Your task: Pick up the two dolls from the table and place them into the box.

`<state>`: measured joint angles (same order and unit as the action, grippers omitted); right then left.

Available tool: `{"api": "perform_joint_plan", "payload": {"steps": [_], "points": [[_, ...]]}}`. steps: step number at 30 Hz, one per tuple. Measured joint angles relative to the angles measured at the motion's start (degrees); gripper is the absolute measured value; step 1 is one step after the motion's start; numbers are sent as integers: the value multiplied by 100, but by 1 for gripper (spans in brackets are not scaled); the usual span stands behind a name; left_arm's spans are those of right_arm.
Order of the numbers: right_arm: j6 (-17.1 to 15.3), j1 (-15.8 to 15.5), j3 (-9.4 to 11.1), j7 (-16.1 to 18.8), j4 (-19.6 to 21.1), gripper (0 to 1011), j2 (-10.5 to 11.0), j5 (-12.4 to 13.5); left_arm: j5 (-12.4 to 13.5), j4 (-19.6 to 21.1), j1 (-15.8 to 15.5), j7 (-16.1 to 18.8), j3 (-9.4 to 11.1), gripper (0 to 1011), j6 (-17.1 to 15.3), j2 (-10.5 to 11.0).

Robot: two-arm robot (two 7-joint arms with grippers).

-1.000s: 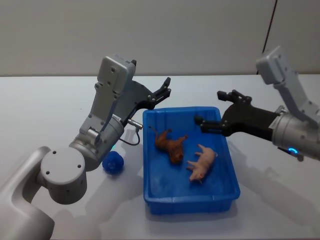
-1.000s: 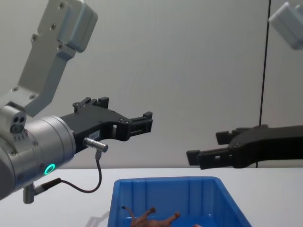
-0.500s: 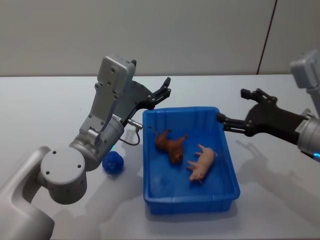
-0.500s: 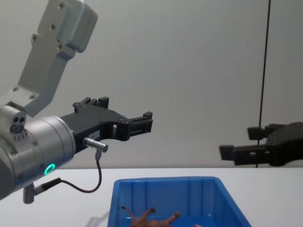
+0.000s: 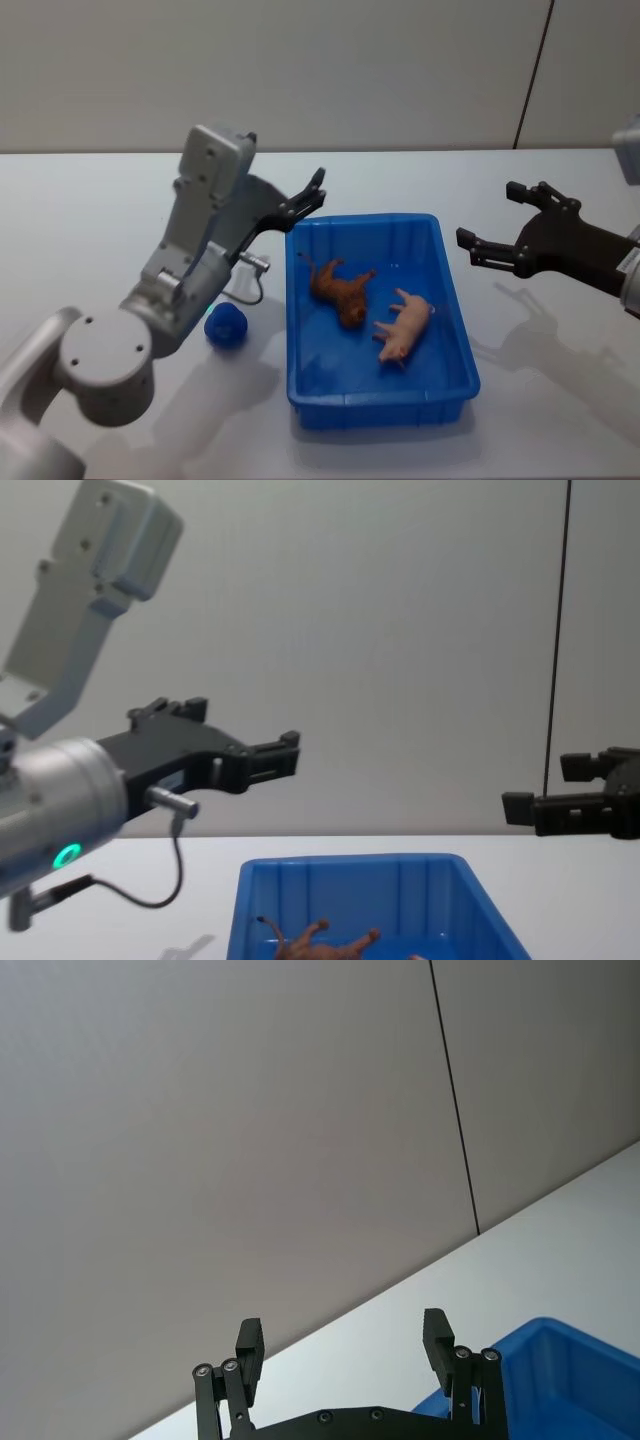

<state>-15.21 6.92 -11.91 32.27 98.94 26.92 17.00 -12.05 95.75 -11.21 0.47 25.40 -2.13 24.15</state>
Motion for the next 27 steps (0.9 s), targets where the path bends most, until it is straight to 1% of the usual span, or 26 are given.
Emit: {"api": "perform_joint_plan", "payload": {"steps": [1, 3, 4, 6, 7, 9, 10, 11, 13, 14, 16, 17, 22, 27], "points": [[12, -12, 5, -3, 1, 1001, 13, 9, -60, 82, 85, 47, -22, 1001, -21, 81], [19, -22, 13, -7, 2, 1001, 26, 19, -124, 150, 165, 82, -41, 1001, -35, 154], [27, -28, 19, -10, 3, 1001, 35, 29, -180, 226, 251, 119, -65, 1001, -40, 243], [35, -36, 23, -12, 4, 1001, 45, 37, -262, 297, 340, 159, -88, 1001, -41, 331], [43, -43, 26, -15, 5, 1001, 53, 44, -340, 380, 445, 196, -120, 1001, -38, 439], [49, -49, 32, -17, 6, 1001, 62, 48, -428, 452, 553, 231, -149, 1001, -26, 548], [53, -51, 34, -18, 7, 1001, 65, 50, -467, 473, 584, 246, -158, 1001, -18, 582], [55, -54, 37, -20, 8, 1001, 68, 53, -541, 540, 688, 276, -191, 1001, 3, 687], [60, -61, 41, -22, 9, 1001, 77, 61, -622, 590, 771, 302, -220, 1001, 31, 778], [63, -63, 44, -23, 10, 1001, 82, 67, -693, 632, 853, 319, -247, 1001, 59, 863], [65, -67, 46, -24, 10, 1001, 85, 71, -759, 669, 934, 328, -280, 1001, 86, 959], [68, -70, 48, -24, 11, 1001, 89, 74, -835, 694, 1000, 330, -307, 1001, 120, 1031], [76, -78, 53, -27, 11, 1001, 99, 82, -994, 715, 1148, 291, -379, 1001, 192, 1206], [80, -82, 57, -31, 11, 1001, 105, 87, -1159, 648, 1230, 84, -439, 1001, 270, 1318]]}}
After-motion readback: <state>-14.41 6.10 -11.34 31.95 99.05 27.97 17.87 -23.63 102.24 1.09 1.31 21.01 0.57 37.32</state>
